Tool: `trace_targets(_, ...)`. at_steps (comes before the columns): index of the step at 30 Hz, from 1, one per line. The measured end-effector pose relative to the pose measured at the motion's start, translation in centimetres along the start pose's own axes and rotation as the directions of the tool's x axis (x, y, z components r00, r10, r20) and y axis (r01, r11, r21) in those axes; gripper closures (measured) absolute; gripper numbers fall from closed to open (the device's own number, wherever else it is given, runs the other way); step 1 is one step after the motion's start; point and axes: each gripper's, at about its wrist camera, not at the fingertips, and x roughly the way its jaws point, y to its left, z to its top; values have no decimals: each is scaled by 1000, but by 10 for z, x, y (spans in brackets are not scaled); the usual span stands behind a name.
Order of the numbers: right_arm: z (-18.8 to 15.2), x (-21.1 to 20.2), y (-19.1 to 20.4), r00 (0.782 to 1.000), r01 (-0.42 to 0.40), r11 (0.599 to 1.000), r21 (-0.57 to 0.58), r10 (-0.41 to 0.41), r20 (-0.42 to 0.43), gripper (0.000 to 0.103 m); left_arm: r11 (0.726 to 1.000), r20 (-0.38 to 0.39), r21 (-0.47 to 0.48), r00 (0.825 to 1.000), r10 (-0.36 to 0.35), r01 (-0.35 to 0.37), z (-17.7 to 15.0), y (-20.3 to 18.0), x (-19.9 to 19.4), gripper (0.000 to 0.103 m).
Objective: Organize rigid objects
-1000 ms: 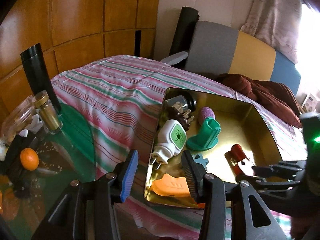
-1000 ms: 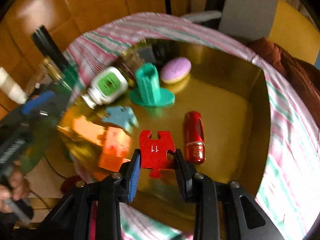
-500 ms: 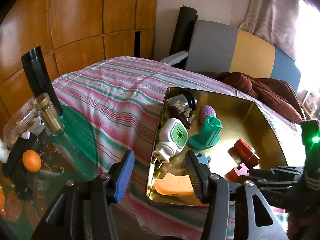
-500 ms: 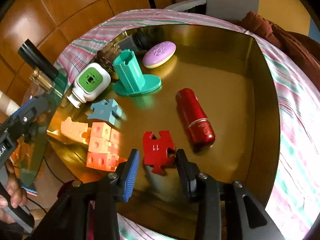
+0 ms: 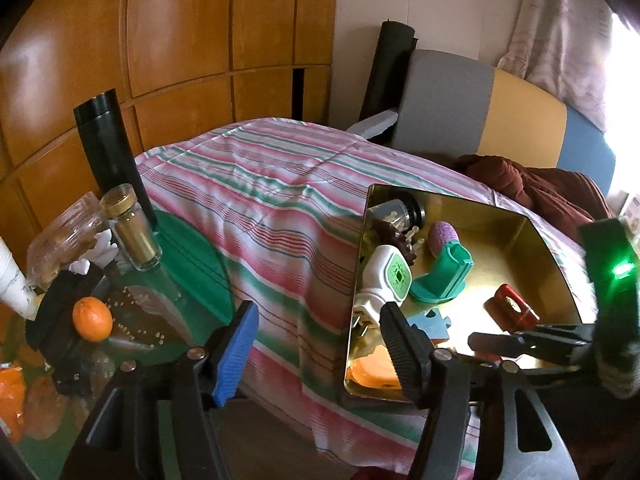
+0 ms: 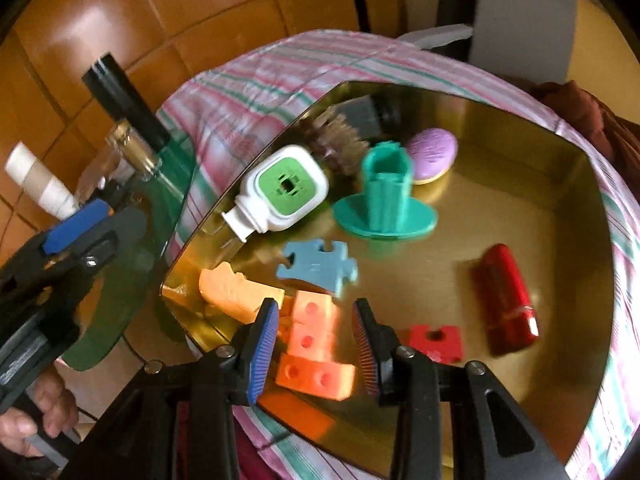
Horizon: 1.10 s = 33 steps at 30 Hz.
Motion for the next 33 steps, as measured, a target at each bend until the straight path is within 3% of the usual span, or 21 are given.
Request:
trace_targets(2,-2,7,3,997,74,997,-38,-74,-11,65,1000,9,5,1000,-1,1,0,0,-2,34)
trace_targets(5,-8,11,-2,992,123,992,-37,-124,-24,66,1000,19,13,1000,6,-7,1,-2,-3,32)
trace_targets(11,-18,-5,-15,992,113,993,25,-114,45,66,999,13,27,1000,-20,20,1,-12,-5,30)
trace_targets(14,-20,-19,-16,984,127,990,60,-133,115,66,999,22,34,999,-29,29,1,-18,-9,19)
trace_targets(21,-33,-58,-23,935,233,960,157,-265,235,66,997,38,45,997,-62,60,1,-33,-20,0)
trace_targets(29,-60,-102,-32,853,304,898,319,-406,329,63,993,12,62,995,-101,100,-6,-54,-29,0)
trace_targets(33,-72,-107,-36,847,295,888,353,-414,333,61,992,28,81,994,-102,99,-12,-65,-37,0)
